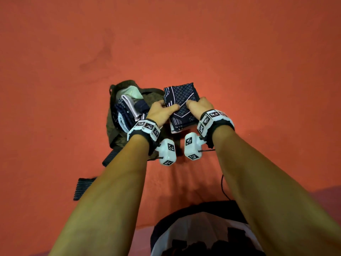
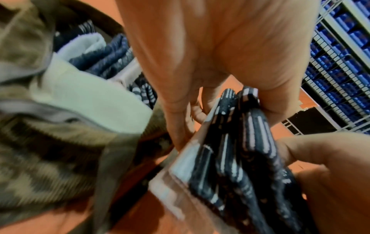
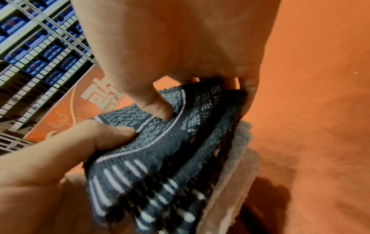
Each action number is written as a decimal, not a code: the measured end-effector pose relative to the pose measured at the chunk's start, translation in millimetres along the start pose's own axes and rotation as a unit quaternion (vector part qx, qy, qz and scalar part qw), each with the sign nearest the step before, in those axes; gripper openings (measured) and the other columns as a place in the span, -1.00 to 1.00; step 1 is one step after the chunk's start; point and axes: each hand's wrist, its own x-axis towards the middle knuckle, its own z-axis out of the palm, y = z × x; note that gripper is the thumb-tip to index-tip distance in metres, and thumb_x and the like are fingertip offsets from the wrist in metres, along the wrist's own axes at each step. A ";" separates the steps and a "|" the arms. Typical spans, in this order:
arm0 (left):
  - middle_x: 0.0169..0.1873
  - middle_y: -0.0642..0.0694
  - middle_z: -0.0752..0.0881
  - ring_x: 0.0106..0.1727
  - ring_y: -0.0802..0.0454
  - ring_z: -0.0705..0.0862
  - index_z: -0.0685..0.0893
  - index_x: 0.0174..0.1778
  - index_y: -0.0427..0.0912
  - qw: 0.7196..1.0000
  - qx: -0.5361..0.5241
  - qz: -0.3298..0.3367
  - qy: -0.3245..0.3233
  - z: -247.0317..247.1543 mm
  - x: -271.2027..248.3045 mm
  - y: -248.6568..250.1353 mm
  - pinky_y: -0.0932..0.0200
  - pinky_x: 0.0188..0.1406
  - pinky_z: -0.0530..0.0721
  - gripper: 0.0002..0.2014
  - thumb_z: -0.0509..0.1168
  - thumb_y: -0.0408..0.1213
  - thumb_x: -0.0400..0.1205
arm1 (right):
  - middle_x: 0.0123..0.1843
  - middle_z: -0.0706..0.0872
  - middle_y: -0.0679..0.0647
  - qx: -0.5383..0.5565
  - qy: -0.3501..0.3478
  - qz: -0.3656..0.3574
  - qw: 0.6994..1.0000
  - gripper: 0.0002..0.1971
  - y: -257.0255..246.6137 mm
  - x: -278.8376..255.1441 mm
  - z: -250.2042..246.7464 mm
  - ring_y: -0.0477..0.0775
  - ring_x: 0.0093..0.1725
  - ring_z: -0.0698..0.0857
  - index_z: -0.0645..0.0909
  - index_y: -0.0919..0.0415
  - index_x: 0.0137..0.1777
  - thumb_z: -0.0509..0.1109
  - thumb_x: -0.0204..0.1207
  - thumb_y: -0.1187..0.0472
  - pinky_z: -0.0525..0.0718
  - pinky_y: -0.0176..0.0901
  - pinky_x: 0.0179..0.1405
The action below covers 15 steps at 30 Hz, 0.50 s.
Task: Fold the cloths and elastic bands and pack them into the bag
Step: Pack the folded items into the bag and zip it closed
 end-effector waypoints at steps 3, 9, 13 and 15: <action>-0.01 -0.18 0.84 0.00 -0.09 0.84 0.68 0.15 -0.23 0.999 -0.022 0.003 0.023 -30.7 -3.1 5.2 -0.08 0.14 0.79 -0.72 0.48 -0.32 0.53 | 0.04 0.74 0.10 -0.012 -0.014 -0.022 1.000 -0.55 -26.4 -5.3 19.4 0.11 -0.14 0.71 0.58 0.19 0.21 0.38 0.38 -0.04 0.51 -0.21 -0.36; 0.01 -0.22 0.83 -0.04 -0.08 0.85 0.67 0.18 -0.28 0.996 -0.064 -0.004 0.065 -93.4 -2.3 0.4 0.01 0.04 0.81 -0.70 0.46 -0.34 0.55 | -0.02 0.76 0.06 -0.040 -0.035 -0.047 0.998 -0.52 -63.5 -13.7 74.4 0.12 -0.12 0.75 0.62 0.14 0.16 0.40 0.31 -0.11 0.72 -0.12 -0.09; 0.00 -0.20 0.84 -0.02 -0.10 0.85 0.67 0.13 -0.17 0.994 -0.070 -0.013 0.078 -125.9 2.2 -6.4 -0.05 0.11 0.79 -0.75 0.47 -0.30 0.54 | -0.07 0.77 0.01 -0.057 -0.041 -0.056 0.996 -0.52 -79.5 -17.7 103.2 0.12 -0.11 0.75 0.65 0.10 0.11 0.38 0.25 -0.15 0.74 -0.06 0.03; 0.00 -0.22 0.84 0.00 -0.13 0.85 0.66 0.14 -0.18 0.993 -0.077 -0.018 0.089 -138.4 4.1 -10.7 -0.10 0.14 0.79 -0.72 0.48 -0.29 0.53 | -0.04 0.78 -0.01 -0.071 -0.047 -0.064 0.994 -0.45 -84.6 -18.2 115.5 0.12 -0.09 0.75 0.63 0.04 0.14 0.34 0.17 -0.20 0.72 -0.03 0.09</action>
